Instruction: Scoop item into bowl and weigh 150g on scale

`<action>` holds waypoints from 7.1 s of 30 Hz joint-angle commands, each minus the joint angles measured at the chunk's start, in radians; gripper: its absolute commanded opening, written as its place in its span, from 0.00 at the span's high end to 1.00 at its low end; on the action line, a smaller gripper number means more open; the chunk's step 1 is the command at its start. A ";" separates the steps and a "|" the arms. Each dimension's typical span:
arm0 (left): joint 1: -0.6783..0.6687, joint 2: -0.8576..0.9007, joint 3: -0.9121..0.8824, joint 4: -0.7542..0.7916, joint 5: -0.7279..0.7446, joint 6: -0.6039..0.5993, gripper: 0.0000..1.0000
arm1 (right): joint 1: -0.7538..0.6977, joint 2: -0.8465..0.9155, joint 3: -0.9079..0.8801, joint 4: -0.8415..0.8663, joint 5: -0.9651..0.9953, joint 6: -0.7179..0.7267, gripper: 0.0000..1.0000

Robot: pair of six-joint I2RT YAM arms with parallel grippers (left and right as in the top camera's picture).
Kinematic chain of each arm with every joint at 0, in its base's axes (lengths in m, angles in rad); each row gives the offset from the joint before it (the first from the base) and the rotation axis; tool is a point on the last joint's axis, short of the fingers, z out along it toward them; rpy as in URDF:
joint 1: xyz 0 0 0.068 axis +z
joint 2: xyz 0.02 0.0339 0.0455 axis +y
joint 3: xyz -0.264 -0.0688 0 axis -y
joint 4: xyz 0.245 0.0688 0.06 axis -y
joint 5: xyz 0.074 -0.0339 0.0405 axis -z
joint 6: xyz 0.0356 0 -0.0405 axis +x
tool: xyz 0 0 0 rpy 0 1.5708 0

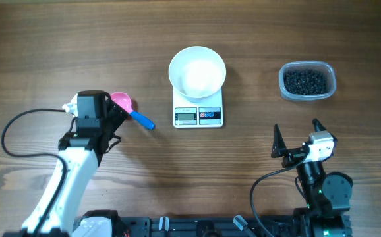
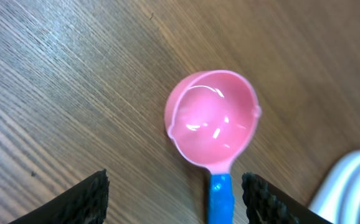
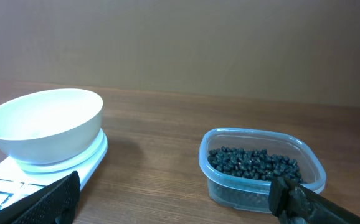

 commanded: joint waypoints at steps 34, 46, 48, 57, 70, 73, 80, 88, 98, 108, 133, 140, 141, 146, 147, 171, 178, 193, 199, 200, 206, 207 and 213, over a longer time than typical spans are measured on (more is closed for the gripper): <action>0.005 0.349 0.010 0.311 -0.099 0.016 0.48 | 0.002 -0.006 -0.005 0.004 -0.005 0.007 0.00; 0.005 0.401 0.010 0.372 -0.079 0.000 0.83 | 0.002 -0.006 -0.005 0.004 -0.005 0.007 0.00; 0.005 0.401 0.010 0.372 -0.079 0.000 0.94 | 0.002 -0.006 -0.005 0.004 -0.005 0.007 0.00; 0.005 0.381 0.010 0.369 0.004 0.002 0.96 | 0.002 -0.006 -0.005 0.004 -0.005 0.007 0.00; 0.005 0.146 0.010 0.362 0.305 0.005 0.96 | 0.002 -0.006 -0.005 0.004 -0.005 0.007 0.00; 0.005 0.104 0.010 0.340 0.329 0.005 0.96 | 0.002 -0.006 -0.005 0.004 -0.005 0.007 0.00; 0.005 0.011 0.010 0.227 0.330 0.005 0.96 | 0.002 -0.006 -0.005 0.005 -0.035 0.020 0.00; 0.005 -0.037 0.010 0.217 0.470 0.005 0.96 | 0.002 -0.006 -0.004 0.014 -0.267 0.951 0.00; 0.005 -0.037 0.010 0.217 0.550 0.004 0.96 | 0.002 -0.006 -0.004 0.022 -0.460 1.353 0.00; 0.005 -0.037 0.010 0.217 0.576 0.004 0.96 | 0.002 0.120 0.048 -0.077 -0.479 0.735 0.01; -0.038 -0.037 0.010 0.241 0.670 -0.069 0.96 | 0.002 0.557 0.632 -0.648 -0.572 0.565 0.00; -0.202 -0.037 0.010 0.262 0.489 -0.251 0.96 | 0.002 0.615 0.632 -0.542 -0.715 0.597 0.07; -0.246 -0.037 0.010 0.263 0.437 -0.320 0.96 | 0.002 0.636 0.632 -0.529 -0.715 0.610 0.11; -0.416 -0.037 0.010 0.262 0.237 -0.595 0.96 | 0.022 0.715 0.632 -0.460 -0.751 0.607 0.15; -0.438 -0.037 0.010 0.262 0.214 -0.637 0.96 | 0.040 0.727 0.632 -0.439 -0.756 0.607 0.15; -0.489 -0.379 0.010 -0.209 -0.088 -0.819 0.96 | 0.541 1.192 0.632 0.176 -0.622 0.755 0.31; -0.489 -0.333 0.010 -0.209 -0.072 -0.906 0.96 | 0.541 1.196 0.632 0.214 -0.622 0.778 0.46; -0.520 -0.253 0.010 -0.121 -0.013 -0.924 0.96 | 0.541 1.197 0.632 0.217 -0.600 0.802 0.59; -0.565 -0.253 0.010 -0.089 -0.013 -0.943 0.96 | 0.541 1.199 0.632 0.216 -0.550 0.818 0.65; -0.566 -0.253 0.010 -0.087 -0.013 -0.943 0.96 | 0.541 1.199 0.632 0.217 -0.547 0.818 0.65; -0.566 -0.253 0.010 -0.088 -0.012 -0.943 0.96 | 0.591 1.199 0.632 0.219 -0.479 0.816 0.69; -0.569 -0.253 0.010 -0.088 -0.011 -0.942 0.96 | 0.609 1.199 0.632 0.220 -0.456 0.816 0.70; -0.604 -0.253 0.010 -0.100 -0.013 -0.942 0.96 | 0.646 1.199 0.632 0.233 -0.397 0.818 0.74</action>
